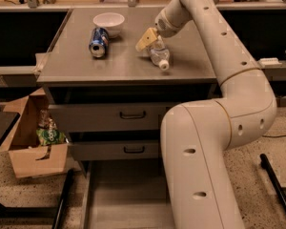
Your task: Place blue plastic bottle into bottom drawer
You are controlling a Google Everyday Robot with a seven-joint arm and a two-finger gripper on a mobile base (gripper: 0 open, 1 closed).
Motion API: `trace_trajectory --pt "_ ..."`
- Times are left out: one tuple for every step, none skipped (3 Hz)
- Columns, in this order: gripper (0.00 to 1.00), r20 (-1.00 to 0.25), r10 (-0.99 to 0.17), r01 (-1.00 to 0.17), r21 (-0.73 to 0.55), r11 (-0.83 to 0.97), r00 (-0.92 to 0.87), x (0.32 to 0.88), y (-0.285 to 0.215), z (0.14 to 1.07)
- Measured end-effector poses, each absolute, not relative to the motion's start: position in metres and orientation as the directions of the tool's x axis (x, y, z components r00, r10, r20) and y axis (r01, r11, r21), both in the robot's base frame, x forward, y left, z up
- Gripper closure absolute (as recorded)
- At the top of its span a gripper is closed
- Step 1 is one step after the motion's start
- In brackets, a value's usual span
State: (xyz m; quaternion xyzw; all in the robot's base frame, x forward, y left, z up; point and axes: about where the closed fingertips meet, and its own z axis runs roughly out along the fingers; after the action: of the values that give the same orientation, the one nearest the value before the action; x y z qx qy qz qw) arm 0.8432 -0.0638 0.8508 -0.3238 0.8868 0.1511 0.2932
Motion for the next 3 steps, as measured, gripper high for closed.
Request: trace_trajectory --pt "0.49 -0.611 -0.488 -0.663 0.082 0.744 -0.623 0.843 -0.062 0.847" --pt "0.8 -0.669 -0.475 -0.689 0.077 0.721 -0.572 0.843 -0.057 0.873" --pt "1.0 -0.755 -0.45 -0.738 0.066 0.672 -0.477 0.841 -0.049 0.91"
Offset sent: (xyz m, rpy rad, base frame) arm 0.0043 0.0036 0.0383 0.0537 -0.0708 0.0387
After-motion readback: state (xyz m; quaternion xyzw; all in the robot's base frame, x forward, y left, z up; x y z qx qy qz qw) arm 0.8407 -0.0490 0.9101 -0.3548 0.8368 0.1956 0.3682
